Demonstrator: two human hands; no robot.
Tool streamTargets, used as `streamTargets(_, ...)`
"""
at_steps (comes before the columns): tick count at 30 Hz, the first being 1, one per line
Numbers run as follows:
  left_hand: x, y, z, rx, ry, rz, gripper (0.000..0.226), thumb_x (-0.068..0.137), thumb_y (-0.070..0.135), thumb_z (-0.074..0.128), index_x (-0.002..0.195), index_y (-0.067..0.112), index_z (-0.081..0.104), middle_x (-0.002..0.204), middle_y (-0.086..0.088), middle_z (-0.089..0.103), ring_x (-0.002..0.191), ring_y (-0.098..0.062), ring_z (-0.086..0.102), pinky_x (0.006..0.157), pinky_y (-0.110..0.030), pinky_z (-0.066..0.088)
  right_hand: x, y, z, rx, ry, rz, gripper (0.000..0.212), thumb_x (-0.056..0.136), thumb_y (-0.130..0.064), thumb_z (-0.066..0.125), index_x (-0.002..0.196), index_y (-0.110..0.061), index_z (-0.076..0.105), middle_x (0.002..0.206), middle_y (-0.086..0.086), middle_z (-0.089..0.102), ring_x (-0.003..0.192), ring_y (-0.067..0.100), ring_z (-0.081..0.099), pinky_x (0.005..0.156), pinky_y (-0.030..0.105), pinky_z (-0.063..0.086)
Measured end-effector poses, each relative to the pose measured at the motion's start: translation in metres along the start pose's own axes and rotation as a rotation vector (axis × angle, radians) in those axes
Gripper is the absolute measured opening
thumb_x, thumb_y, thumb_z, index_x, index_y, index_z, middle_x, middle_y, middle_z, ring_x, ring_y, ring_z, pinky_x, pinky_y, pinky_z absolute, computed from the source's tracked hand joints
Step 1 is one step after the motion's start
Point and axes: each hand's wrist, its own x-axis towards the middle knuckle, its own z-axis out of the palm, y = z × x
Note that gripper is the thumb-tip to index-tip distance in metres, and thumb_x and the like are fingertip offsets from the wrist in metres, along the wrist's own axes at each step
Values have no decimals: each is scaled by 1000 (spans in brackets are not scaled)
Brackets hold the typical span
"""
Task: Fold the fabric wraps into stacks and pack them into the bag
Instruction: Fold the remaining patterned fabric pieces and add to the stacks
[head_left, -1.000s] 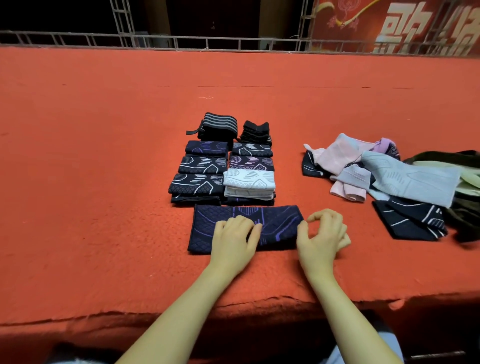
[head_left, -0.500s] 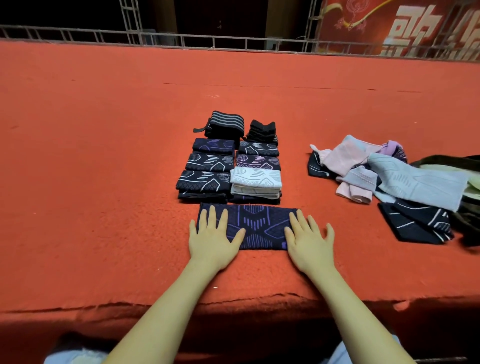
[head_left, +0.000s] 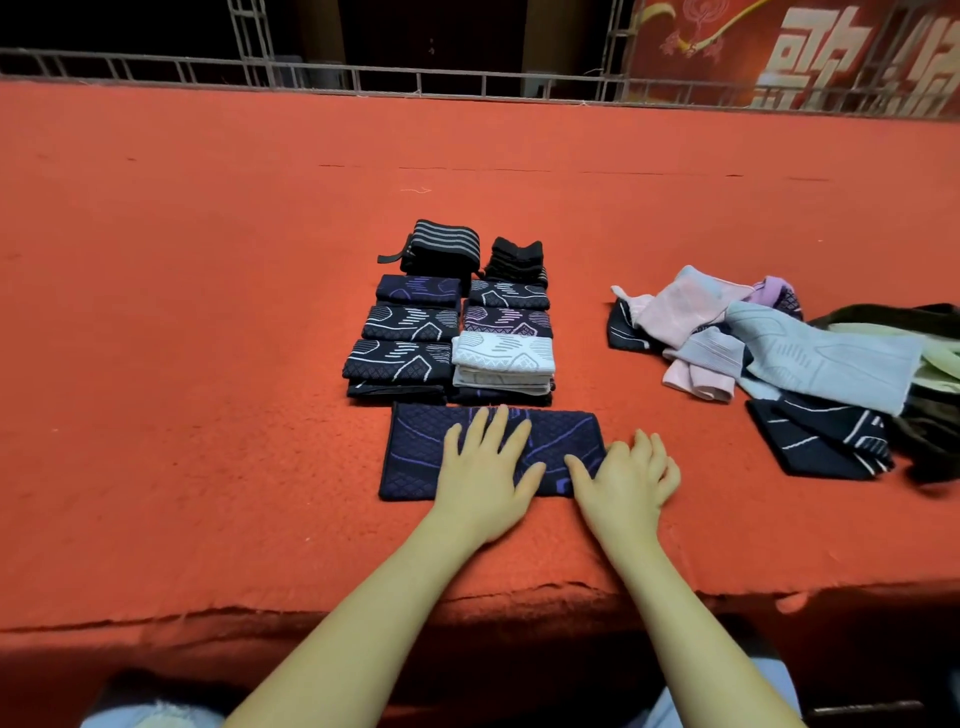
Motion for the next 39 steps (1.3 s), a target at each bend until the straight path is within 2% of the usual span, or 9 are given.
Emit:
streamTargets(4,9,9,7,10,-45,53,90,70,59,-13,151,34,18,160,0,9,147,-21,4,114,-42,3,-6,-2,4,168,230,-126,21,75,-17,75,88,-9,59,109,13,62,111,36,53,90,40,19)
streamTargets(7,10,7,7,23,-86,48,77,80,59,-7,150,37,15,160,2,9,147,-19,4,114,-42,3,-10,-5,-1,200,305,-221,26,69,-10,77,83,-16,55,72,-1,58,77,29,59,77,36,21)
streamTargets(11,9,-7,2,18,-116,34,52,99,52,21,150,41,15,160,5,7,147,-19,2,116,-45,1,-9,-5,1,149,331,-217,42,64,-10,81,101,-4,63,80,6,66,76,33,59,76,38,21)
streamTargets(14,8,-20,1,35,-130,37,53,99,53,22,149,42,13,160,6,6,147,-18,0,116,-46,0,-10,-6,1,75,407,-304,16,71,-21,61,82,-10,64,76,6,56,71,32,54,74,37,22)
streamTargets(18,9,-32,-3,67,-132,41,54,98,55,21,150,40,16,160,5,9,147,-18,2,115,-46,-1,-7,-19,-8,178,436,-380,23,79,-36,49,78,-17,61,89,2,57,82,26,52,78,36,23)
streamTargets(23,-1,-61,-5,132,159,-41,65,83,50,24,117,16,67,132,-10,57,122,-30,52,98,-46,31,-4,-51,-11,330,417,-531,15,78,-31,51,80,-18,58,102,-4,65,96,16,55,85,34,24)
streamTargets(30,-17,-77,-9,162,287,-288,49,69,43,59,94,2,67,109,-19,64,96,-35,59,79,-41,28,-8,-84,15,199,202,-645,14,76,-33,51,72,-20,49,69,-7,57,73,21,62,86,38,26)
streamTargets(34,-21,-75,-3,161,331,-388,51,70,45,69,94,0,64,100,-19,62,89,-34,55,77,-42,29,-12,-76,14,142,-4,-675,48,86,-57,30,89,-17,57,102,-1,68,109,19,58,100,39,18)
streamTargets(39,-24,-76,1,110,403,-407,42,70,35,38,74,1,63,93,-22,61,85,-36,53,73,-43,27,-9,-60,6,49,-159,-720,81,82,-57,2,142,-15,38,149,0,40,141,12,27,110,35,-1)
